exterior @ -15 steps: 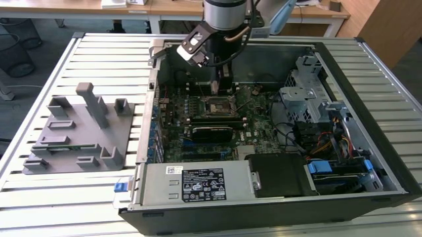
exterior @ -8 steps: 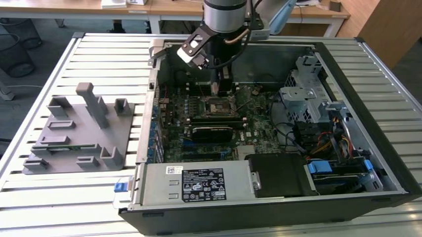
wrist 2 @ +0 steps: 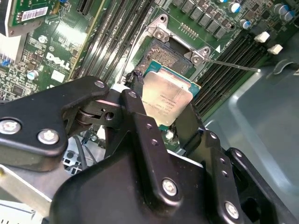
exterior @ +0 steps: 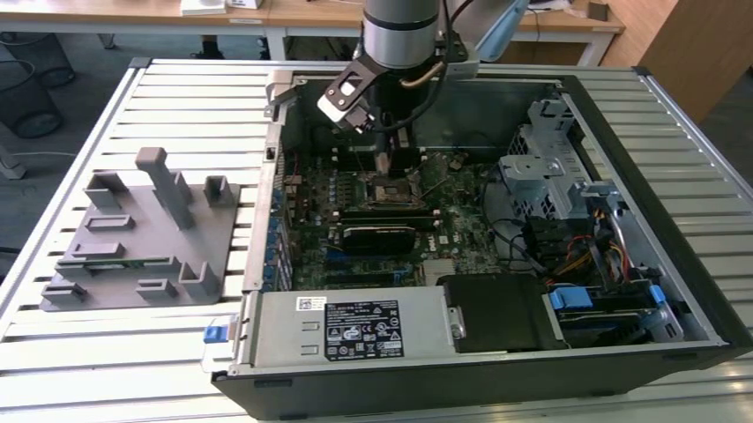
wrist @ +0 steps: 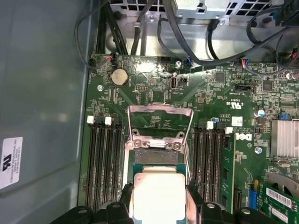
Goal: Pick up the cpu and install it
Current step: 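Place the cpu into insertion slot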
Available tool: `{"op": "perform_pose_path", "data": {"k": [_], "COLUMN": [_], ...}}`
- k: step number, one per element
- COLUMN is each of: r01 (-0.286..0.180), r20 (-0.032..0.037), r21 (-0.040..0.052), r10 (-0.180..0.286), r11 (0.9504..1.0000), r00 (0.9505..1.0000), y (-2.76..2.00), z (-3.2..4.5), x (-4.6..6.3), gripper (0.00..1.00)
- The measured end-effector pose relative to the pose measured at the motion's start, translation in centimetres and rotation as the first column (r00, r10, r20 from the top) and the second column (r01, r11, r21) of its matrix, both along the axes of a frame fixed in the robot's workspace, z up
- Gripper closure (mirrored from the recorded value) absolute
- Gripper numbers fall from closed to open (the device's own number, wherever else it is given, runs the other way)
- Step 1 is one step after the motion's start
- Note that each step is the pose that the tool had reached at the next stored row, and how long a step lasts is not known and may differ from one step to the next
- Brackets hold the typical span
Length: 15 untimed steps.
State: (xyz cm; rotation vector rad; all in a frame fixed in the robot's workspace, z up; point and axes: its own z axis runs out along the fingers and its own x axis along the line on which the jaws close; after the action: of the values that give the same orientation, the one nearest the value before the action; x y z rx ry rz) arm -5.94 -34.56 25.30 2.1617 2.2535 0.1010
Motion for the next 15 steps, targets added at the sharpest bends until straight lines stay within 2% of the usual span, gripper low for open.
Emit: {"op": "perform_pose_path", "data": {"k": [5, 7, 8, 15], "r01": [0.007, 0.010, 0.010, 0.011], "r20": [0.0001, 0.0002, 0.0003, 0.0003], "r21": [-0.0125, -0.0241, -0.0264, -0.0274], "r10": [-0.007, -0.010, -0.010, -0.011], "r11": [0.9999, 0.9997, 0.9996, 0.9996], "r00": [1.0000, 1.0000, 1.0000, 0.9999], "y": [0.12, 0.23, 0.27, 0.36], "z": [-0.61, -0.82, -0.97, -1.89], "x": [0.0, 0.0, 0.0, 0.0], "gripper": [0.47, 0.47, 0.47, 0.47]}}
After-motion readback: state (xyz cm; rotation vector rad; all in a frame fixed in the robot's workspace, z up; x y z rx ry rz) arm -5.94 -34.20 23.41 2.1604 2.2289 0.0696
